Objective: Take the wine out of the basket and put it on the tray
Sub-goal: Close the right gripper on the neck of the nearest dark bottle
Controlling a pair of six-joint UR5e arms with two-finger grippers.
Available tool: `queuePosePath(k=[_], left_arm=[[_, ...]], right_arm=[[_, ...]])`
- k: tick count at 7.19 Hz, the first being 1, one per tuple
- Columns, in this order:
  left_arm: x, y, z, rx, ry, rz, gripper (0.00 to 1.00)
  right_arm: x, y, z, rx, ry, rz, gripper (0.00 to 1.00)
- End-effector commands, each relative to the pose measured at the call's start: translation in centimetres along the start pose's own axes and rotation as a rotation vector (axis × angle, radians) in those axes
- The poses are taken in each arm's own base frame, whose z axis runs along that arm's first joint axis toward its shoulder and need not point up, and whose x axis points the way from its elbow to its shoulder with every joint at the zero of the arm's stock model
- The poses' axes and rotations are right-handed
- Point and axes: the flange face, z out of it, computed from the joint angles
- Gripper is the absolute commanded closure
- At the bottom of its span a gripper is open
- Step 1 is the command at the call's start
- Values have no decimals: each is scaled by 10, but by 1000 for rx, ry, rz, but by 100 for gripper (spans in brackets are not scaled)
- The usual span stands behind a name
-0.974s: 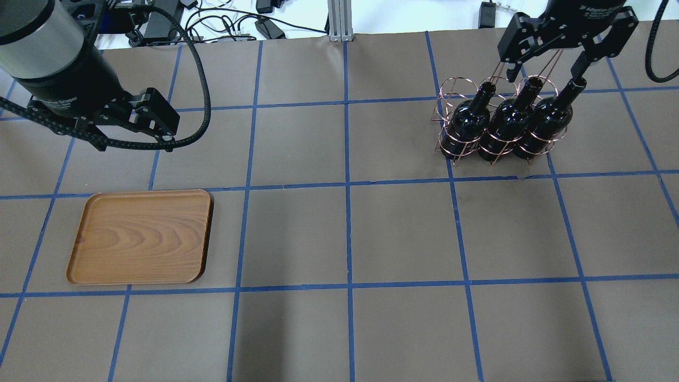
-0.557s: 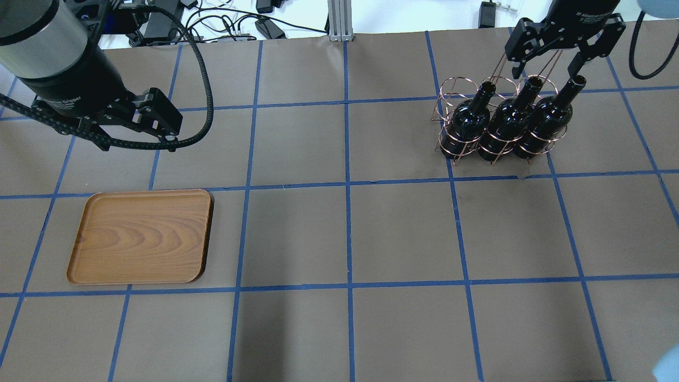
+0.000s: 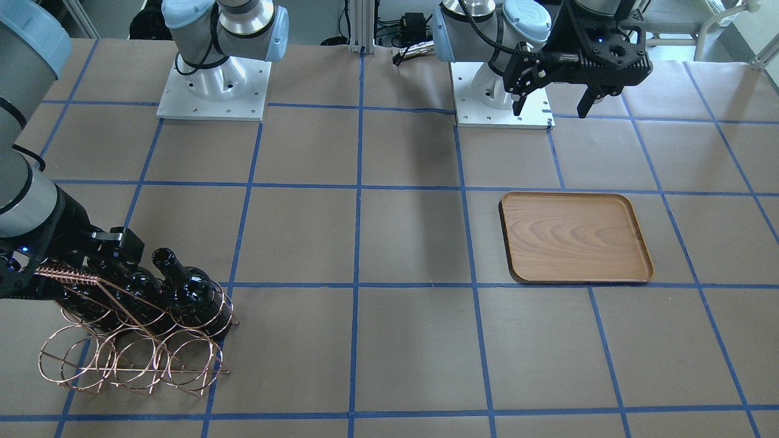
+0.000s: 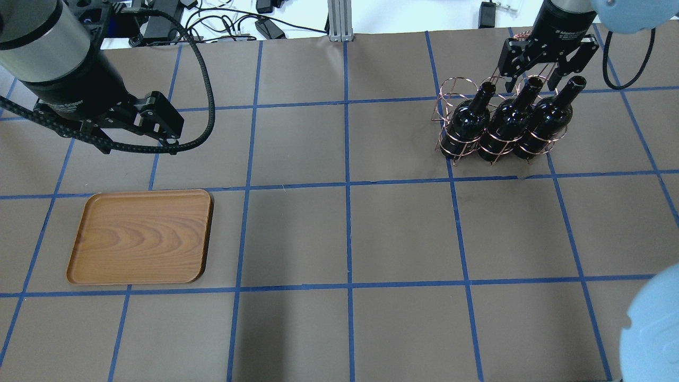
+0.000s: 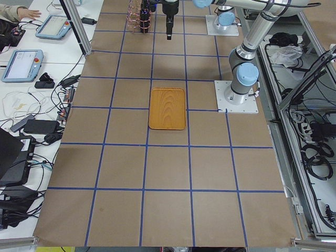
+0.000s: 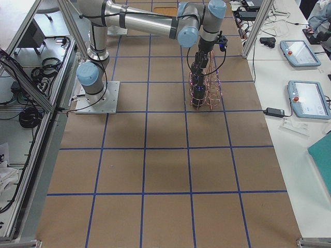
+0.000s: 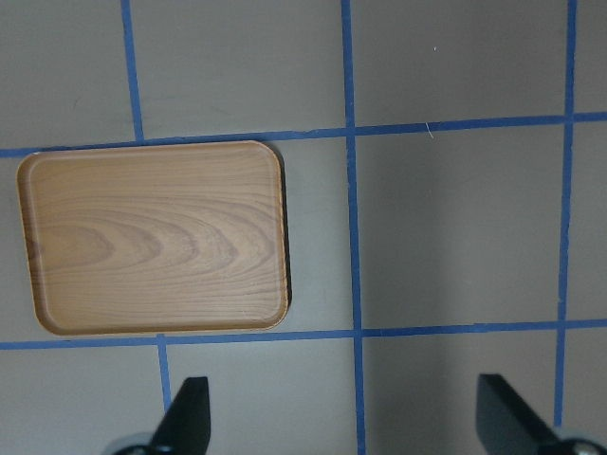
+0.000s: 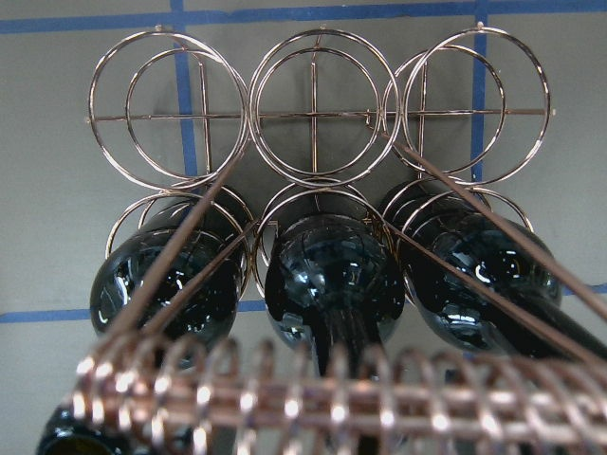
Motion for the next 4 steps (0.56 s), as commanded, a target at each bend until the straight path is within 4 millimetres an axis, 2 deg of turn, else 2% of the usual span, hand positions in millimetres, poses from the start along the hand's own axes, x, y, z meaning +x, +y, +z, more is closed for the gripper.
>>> queuePosePath(k=[1,2,3,4], left_arm=[[0,0,0,-1,3,0,0],[-3,-1,0,0,2,-6,0],[-1,-1,1,0,7,-11,0],[0,-2,2,-1,7,-11,0]], right_arm=[[0,0,14,-20,-3,-11,35],[0,-1,14,-13,-2,-14,42],[0,-1,13,-10,0,-29,66],[0,-1,8,-1,1,-29,81]])
